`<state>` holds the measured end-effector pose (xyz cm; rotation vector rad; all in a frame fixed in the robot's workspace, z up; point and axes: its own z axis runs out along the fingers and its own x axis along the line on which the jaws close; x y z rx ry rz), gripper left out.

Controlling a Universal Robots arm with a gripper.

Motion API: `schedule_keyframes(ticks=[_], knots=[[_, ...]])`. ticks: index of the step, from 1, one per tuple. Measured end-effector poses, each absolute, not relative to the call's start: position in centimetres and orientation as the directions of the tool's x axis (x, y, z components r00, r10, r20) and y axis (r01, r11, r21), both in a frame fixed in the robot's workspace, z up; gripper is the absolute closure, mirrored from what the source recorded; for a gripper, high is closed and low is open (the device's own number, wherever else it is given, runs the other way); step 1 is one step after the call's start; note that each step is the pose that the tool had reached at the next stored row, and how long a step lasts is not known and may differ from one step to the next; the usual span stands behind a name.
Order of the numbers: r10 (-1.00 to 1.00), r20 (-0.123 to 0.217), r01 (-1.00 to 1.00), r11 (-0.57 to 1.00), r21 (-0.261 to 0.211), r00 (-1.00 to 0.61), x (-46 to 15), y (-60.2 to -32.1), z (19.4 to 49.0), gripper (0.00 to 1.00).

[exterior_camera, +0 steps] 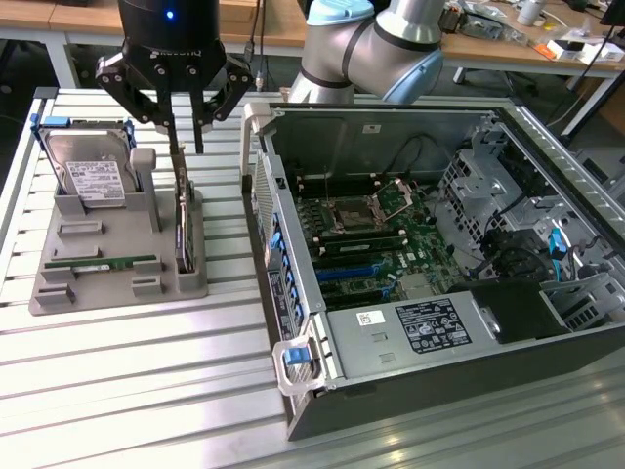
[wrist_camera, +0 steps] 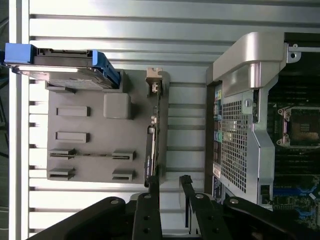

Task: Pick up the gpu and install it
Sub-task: 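Pick up the gpu and move the gpu toward the slot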

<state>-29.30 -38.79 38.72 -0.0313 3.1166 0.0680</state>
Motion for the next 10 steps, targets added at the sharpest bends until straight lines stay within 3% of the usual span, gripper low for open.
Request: schedule_keyframes(ticks=[3, 10], knots=[[-0.020, -0.025, -0.021, 0.999, 0.043, -1.000, -29.3, -38.8, 38.7, 0.50], [-0.020, -0.025, -0.021, 0.999, 0.043, -1.000, -29.3, -38.8, 37.7, 0.50]])
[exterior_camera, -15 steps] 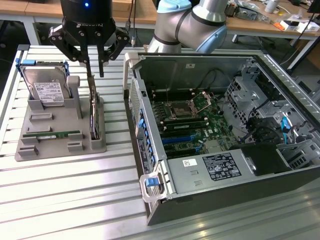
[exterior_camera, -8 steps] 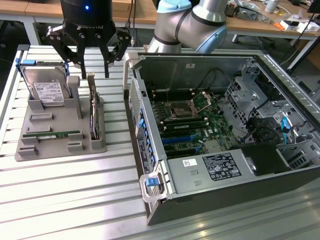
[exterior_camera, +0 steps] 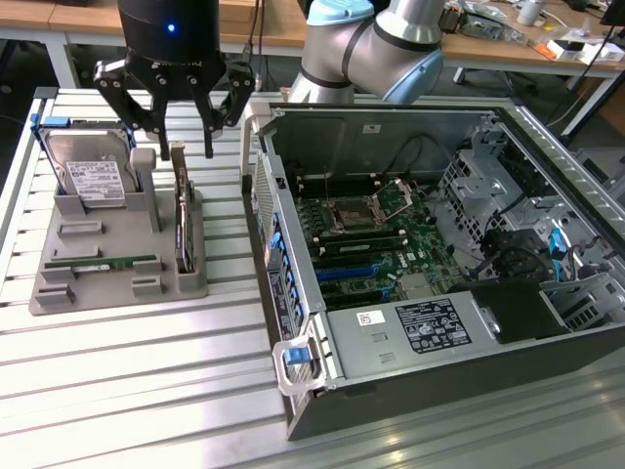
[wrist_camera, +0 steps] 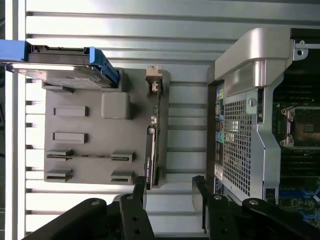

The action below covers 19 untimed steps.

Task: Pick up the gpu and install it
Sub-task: 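Pick up the gpu and move the gpu toward the slot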

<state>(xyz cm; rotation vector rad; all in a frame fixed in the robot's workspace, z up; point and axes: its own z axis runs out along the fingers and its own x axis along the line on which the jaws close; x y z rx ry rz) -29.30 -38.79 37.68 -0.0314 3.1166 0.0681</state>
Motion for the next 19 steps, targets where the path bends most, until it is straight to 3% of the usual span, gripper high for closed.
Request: schedule_keyframes(ticks=[19], knots=[[-0.020, -0.025, -0.021, 0.999, 0.043, -1.000, -29.3, -38.9, 34.6, 0.50]])
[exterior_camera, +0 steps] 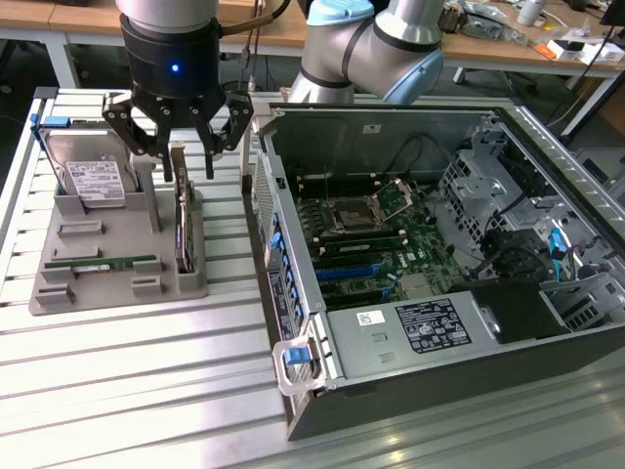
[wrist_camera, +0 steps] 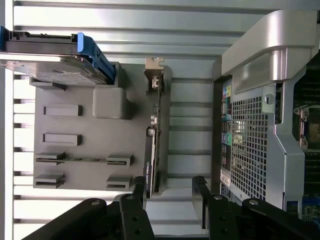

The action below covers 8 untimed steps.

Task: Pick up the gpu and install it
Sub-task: 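Pick up the gpu and move the gpu toward the slot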

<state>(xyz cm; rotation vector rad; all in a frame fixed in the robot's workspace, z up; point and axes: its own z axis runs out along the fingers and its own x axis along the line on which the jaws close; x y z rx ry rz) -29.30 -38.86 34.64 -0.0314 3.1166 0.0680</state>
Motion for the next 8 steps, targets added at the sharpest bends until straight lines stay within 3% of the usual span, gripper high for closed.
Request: schedule_keyframes(ticks=[8], knots=[[-0.020, -0.025, -0.021, 0.999, 0.043, -1.000, -29.30, -38.87, 33.64, 0.50]])
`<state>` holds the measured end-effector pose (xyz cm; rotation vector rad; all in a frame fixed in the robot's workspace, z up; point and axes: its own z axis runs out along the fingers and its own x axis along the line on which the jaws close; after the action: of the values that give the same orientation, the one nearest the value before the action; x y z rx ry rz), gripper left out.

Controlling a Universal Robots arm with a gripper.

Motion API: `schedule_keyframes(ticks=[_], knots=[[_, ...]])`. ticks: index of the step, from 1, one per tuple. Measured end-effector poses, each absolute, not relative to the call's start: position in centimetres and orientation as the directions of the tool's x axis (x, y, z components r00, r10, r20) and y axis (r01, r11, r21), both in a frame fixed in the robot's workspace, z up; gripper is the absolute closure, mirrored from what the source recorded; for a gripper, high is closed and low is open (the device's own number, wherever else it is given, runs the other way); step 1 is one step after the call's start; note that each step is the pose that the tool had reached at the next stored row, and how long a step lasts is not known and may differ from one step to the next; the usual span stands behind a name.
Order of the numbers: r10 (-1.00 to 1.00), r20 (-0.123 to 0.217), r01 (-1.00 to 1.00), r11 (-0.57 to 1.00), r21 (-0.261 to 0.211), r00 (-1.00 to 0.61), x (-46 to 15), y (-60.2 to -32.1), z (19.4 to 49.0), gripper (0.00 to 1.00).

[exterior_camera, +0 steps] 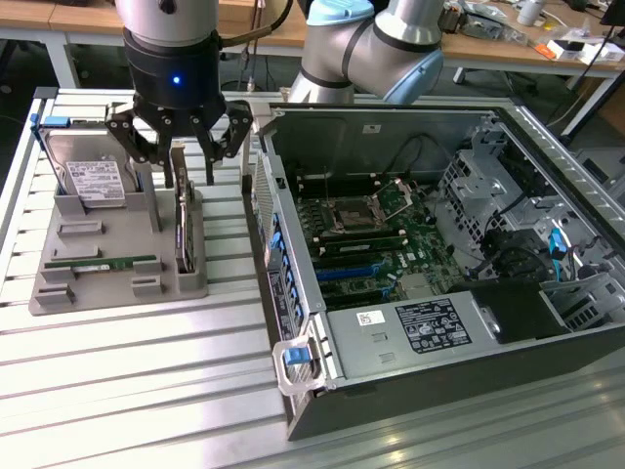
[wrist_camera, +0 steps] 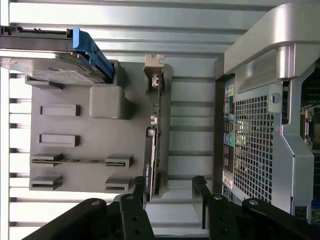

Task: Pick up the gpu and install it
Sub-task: 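Pick up the gpu and move the gpu toward the slot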

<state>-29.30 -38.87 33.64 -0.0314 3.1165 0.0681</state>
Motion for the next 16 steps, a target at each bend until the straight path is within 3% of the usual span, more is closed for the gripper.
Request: schedule_keyframes(ticks=[16], knots=[[-0.020, -0.025, -0.021, 0.999, 0.043, -1.000, -30.0, -38.9, 31.7, 0.50]])
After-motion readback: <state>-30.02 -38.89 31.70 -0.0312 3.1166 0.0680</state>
